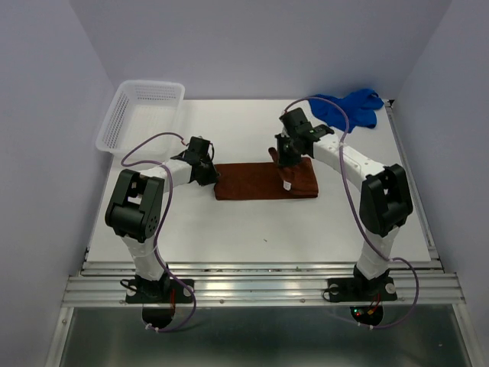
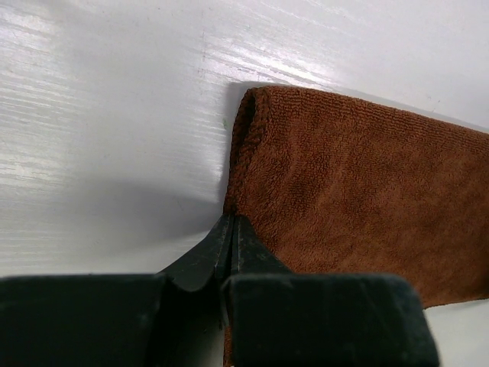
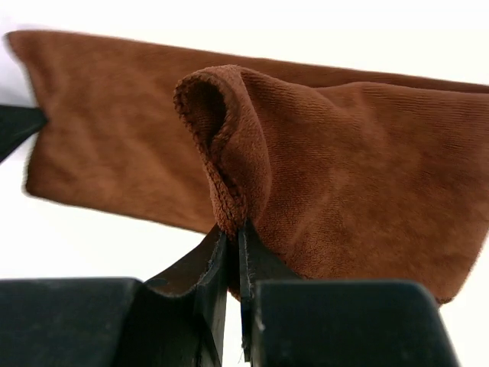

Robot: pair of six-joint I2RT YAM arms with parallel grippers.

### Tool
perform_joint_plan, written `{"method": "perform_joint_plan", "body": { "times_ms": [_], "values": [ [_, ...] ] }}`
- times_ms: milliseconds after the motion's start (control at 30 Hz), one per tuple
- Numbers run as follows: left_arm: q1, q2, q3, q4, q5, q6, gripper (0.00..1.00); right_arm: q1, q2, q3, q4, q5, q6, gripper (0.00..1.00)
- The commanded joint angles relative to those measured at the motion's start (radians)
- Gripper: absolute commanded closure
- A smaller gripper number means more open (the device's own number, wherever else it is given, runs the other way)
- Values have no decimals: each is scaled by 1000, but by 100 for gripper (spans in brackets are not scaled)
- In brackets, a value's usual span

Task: Roll the towels
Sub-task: Fold the towel

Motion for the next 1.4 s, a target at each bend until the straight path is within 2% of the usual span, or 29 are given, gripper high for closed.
{"method": "perform_joint_plan", "body": {
  "times_ms": [0,267,700,1367],
  "values": [
    [-2,-16,26,4,-11,23,95,57,24,78,46,-73,96,99],
    [-2,-37,10,19,-1,26,95,128,61,113,138,-84,194,99],
    [-1,-70,-27,36,2,23,95,218,173,248,172,-119,225,99],
    [-2,-96,-40,31,-21,4,95,260,362,374,225,-148,258,98]
  ]
}}
